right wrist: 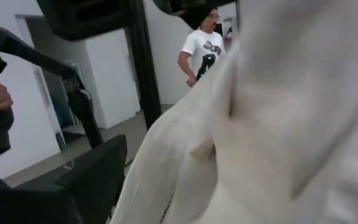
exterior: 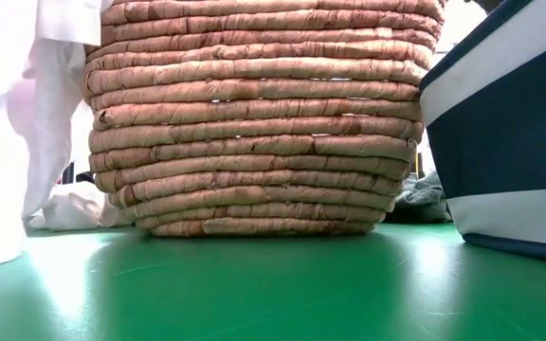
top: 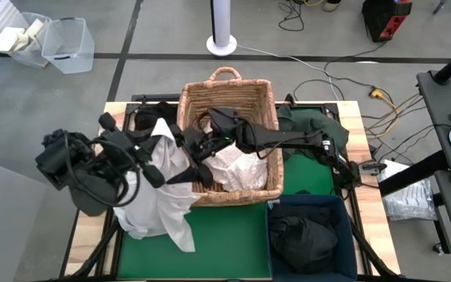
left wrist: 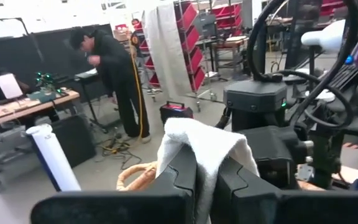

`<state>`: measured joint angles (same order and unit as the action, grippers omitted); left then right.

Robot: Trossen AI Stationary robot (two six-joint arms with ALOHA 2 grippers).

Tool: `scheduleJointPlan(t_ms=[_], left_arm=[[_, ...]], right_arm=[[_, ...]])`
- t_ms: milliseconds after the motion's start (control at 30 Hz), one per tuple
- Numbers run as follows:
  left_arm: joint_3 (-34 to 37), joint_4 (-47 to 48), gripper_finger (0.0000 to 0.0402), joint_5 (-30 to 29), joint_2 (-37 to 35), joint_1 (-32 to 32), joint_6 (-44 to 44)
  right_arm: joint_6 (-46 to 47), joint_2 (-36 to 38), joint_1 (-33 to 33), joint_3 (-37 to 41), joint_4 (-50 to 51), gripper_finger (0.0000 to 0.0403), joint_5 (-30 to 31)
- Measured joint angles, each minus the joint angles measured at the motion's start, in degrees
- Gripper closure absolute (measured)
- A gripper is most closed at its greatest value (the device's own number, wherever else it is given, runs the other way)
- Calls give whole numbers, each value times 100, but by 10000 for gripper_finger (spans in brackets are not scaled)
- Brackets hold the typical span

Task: Sort clothes
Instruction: Put the white polo shirt into the basket

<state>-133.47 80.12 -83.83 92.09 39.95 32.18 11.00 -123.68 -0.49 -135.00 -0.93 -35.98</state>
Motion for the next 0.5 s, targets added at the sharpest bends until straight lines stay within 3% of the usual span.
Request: scheduleJointPlan(t_ms=[167, 433, 500], left_arm=[[0, -2, 400, -17, 72, -41, 150], [0, -2, 337, 728, -117, -47, 684], [0, 0, 314, 1021, -148, -47, 672]], right_arm=[[-82, -1, -31, 0, -21, 128, 7], [-215, 3, -35, 0, -11, 344, 8], [-280, 3, -55, 0, 39, 377, -5]])
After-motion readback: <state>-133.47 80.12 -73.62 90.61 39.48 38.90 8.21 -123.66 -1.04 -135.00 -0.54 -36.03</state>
